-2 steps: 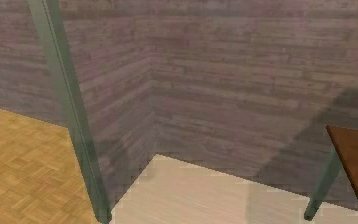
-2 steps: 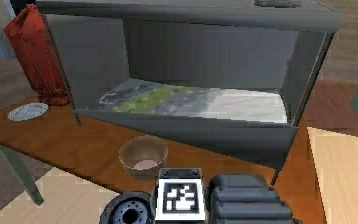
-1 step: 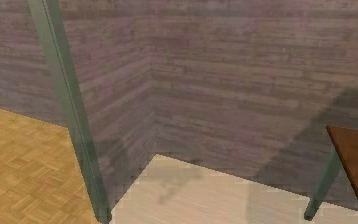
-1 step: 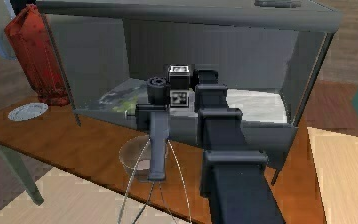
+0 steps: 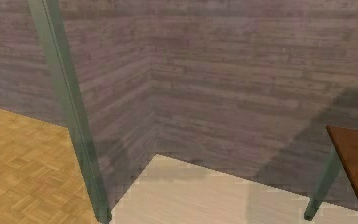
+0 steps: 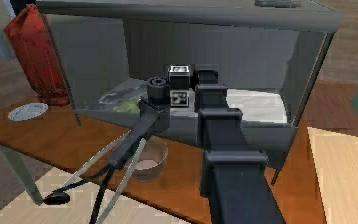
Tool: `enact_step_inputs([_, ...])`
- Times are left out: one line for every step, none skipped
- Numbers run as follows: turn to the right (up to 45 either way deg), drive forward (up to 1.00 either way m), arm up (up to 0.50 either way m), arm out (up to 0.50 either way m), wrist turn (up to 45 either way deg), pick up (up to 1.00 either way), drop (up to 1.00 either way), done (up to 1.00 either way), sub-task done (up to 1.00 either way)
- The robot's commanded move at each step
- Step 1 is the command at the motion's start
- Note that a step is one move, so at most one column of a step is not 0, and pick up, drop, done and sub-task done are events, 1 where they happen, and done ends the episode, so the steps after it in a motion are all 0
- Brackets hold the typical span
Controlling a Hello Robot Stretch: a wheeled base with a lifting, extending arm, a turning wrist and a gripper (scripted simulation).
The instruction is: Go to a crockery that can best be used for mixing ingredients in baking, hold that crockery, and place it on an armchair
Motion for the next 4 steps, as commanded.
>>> enact_step_inputs([0.0, 0.0, 0.0, 0.0, 45.0, 0.0, 0.0, 0.0, 0.0])
enact_step_inputs([0.0, 0.0, 0.0, 0.0, 45.0, 0.0, 0.0, 0.0, 0.0])
enact_step_inputs([0.0, 0.0, 0.0, 0.0, 12.0, 0.0, 0.0, 0.0, 0.0])
enact_step_inputs([0.0, 0.0, -0.26, 0.0, 0.0, 0.0, 0.0, 0.0, 0.0])
